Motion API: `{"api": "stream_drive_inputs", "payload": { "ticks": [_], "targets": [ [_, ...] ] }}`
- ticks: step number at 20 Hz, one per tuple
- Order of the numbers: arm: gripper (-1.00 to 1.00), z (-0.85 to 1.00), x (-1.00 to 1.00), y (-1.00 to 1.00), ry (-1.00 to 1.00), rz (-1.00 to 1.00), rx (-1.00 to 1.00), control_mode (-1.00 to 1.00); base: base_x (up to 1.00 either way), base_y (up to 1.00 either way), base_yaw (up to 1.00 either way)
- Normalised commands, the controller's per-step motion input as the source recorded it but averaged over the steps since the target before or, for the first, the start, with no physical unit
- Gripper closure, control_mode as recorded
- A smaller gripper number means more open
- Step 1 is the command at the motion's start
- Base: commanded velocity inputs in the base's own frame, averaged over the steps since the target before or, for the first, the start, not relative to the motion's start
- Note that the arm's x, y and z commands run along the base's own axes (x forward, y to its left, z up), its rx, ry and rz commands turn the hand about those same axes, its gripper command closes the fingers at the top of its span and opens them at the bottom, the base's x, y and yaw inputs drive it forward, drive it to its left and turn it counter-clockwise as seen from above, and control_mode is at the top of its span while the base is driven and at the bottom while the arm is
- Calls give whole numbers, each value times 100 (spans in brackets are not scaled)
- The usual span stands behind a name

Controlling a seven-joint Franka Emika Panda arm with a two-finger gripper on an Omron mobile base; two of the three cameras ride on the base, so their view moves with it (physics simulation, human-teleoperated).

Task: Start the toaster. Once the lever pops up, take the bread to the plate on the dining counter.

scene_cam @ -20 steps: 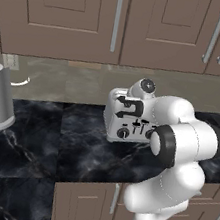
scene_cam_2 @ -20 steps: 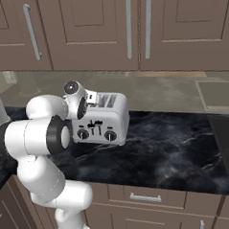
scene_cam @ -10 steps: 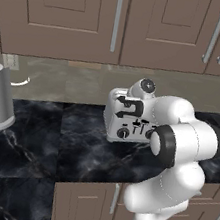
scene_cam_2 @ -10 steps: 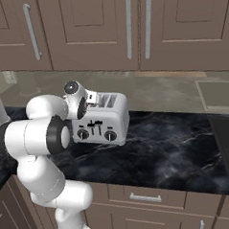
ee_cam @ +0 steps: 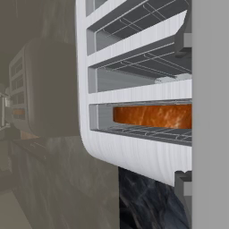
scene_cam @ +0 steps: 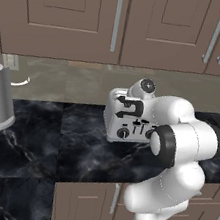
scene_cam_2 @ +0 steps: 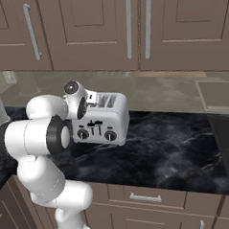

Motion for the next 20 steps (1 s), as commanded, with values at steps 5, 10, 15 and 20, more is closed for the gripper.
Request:
{"api": "stream_drive_inputs", "payload": {
  "ticks": [5,10,15,20],
  "targets": [
    [-100,0,0,0,0,0,0,-100,0,0,0],
    [-100,0,0,0,0,0,0,-100,0,0,0],
    [-100,0,0,0,0,0,0,-100,0,0,0],
    [-100,0,0,0,0,0,0,-100,0,0,0]
  ]
}}
